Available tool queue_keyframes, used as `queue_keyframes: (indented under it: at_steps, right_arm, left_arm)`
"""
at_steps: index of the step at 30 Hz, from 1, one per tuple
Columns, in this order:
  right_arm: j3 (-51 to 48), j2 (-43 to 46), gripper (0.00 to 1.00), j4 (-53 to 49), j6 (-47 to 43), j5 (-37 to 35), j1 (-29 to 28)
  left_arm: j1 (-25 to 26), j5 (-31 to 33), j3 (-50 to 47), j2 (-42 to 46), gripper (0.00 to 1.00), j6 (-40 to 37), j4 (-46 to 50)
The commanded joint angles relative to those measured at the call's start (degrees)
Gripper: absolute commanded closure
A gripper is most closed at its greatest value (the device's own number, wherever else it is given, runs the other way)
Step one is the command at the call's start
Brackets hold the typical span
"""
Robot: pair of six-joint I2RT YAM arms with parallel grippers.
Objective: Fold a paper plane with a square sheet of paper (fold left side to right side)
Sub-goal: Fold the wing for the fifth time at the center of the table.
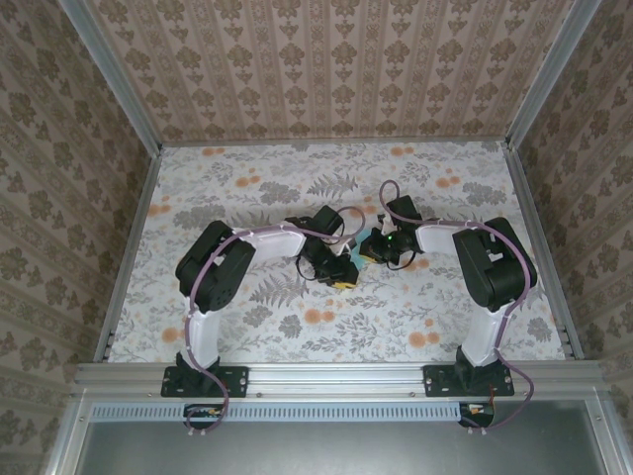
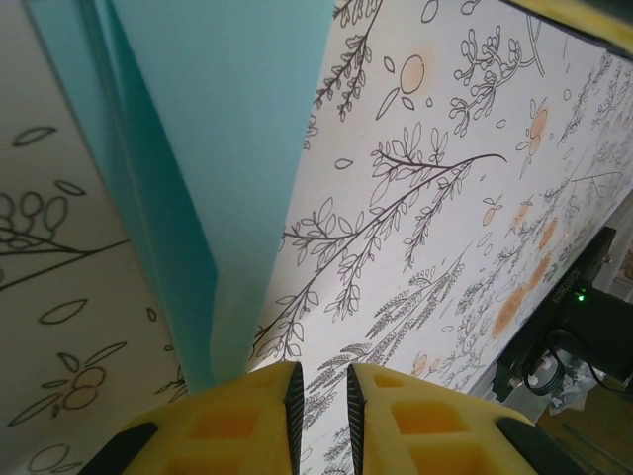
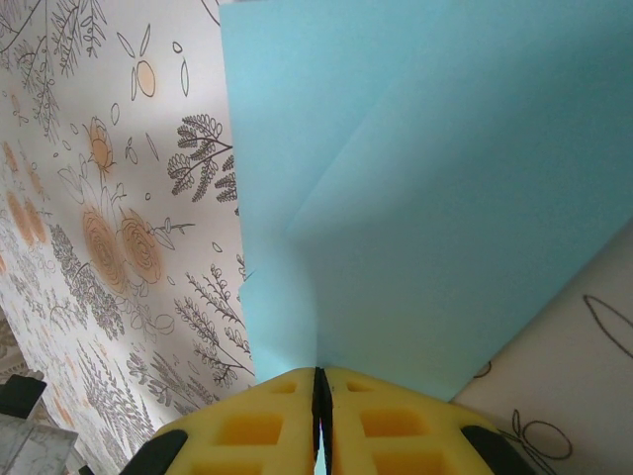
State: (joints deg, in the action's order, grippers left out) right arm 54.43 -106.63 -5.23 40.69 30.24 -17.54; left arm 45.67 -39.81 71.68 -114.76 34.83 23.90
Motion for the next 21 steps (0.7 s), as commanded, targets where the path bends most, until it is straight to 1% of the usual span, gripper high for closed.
queue_keyframes:
  at_steps: [1,10,21]
  right_arm:
    - [-0.3,-2.4,0.88,-5.6,-0.9,-4.3,-0.2]
    - [0.0,-2.6,0.88,-6.4,-1.3,-4.7,-0.2]
    - [0.3,-2.7,0.88,-7.1,-1.5,-4.8,-0.2]
  left_arm:
    - [-0.5,1.4,1.3,-0.6,0.77,-1.5,1.4]
    - [-0.7,1.8,-0.6,-0.5,0.77,-0.6,-0.2]
    - [-0.8,0.4,-3.2,-1.1,0.77,0.6,-3.0]
